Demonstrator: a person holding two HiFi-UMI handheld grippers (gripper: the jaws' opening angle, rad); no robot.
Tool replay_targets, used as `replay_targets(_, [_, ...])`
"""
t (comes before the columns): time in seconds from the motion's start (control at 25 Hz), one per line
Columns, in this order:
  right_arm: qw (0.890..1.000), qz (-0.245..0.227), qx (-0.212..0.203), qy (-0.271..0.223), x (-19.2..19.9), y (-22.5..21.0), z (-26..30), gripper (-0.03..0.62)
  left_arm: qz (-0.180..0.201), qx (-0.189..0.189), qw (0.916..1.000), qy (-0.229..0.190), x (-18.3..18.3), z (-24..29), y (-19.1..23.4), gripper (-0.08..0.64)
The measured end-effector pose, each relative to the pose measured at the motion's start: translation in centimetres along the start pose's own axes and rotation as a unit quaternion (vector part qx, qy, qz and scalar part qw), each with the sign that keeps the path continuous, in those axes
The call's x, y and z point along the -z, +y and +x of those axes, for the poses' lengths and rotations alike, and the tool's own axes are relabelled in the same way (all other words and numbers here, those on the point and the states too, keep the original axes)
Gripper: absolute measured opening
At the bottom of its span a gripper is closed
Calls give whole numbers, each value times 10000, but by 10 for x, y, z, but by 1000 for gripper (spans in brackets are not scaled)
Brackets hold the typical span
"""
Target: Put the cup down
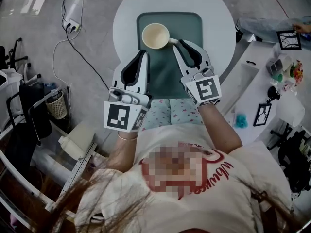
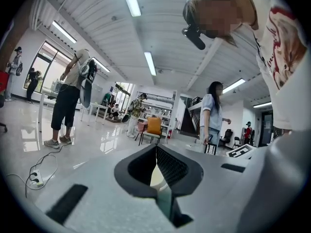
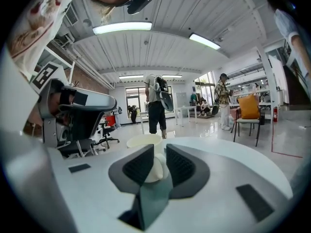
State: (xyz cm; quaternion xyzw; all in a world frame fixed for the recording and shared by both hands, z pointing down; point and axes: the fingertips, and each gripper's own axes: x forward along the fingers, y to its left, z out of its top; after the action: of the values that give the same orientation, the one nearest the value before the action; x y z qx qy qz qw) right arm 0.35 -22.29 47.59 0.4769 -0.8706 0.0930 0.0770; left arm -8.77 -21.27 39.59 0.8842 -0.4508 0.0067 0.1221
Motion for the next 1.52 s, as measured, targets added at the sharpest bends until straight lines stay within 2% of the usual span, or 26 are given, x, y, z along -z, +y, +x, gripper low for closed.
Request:
replay_targets(0.32, [9987,-162,-24,-476,-58,-4,-2,55,118,65,9998,-130,-21,-2,-6,14])
replay_targets(0.64, [9958,-308,128,-857,-117,-13,-9,55,230,79,9993,-279,-44,-2,-11,14])
replay_targets(1.24, [9877,-732,-466,-1298,-191,12,-19,49,375,96,9979,-512,-82,-3,-23,14])
replay_targets(1.52, [9869,-726,-650,-1288,-200,12,-20,34,411,41,9971,-641,-94,-1,-35,14])
